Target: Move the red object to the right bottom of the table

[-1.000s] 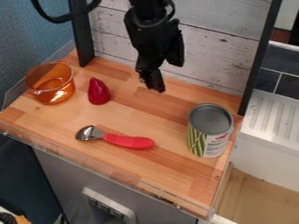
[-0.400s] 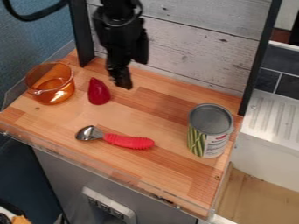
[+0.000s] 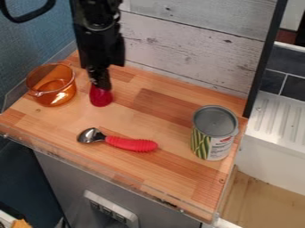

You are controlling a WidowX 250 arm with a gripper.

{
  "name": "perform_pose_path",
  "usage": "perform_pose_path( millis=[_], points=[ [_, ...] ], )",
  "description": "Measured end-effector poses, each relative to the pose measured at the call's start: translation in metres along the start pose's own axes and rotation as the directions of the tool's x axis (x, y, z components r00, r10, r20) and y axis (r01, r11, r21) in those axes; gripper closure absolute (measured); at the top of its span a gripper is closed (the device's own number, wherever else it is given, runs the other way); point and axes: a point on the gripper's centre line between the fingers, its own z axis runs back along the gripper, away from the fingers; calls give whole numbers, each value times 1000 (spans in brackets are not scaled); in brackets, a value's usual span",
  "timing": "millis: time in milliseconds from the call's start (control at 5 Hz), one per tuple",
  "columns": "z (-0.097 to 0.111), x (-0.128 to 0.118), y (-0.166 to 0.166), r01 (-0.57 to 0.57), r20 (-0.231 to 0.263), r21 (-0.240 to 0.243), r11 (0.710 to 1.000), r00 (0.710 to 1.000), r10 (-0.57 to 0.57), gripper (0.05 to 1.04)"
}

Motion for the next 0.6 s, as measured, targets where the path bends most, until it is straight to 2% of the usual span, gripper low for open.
perform_pose_path(
  millis=[400, 600],
  points=[
    [-27, 27, 2, -78, 47, 59, 995, 996, 75, 83],
    [-36, 30, 7, -77, 61, 88, 993, 995, 72, 83]
  ],
)
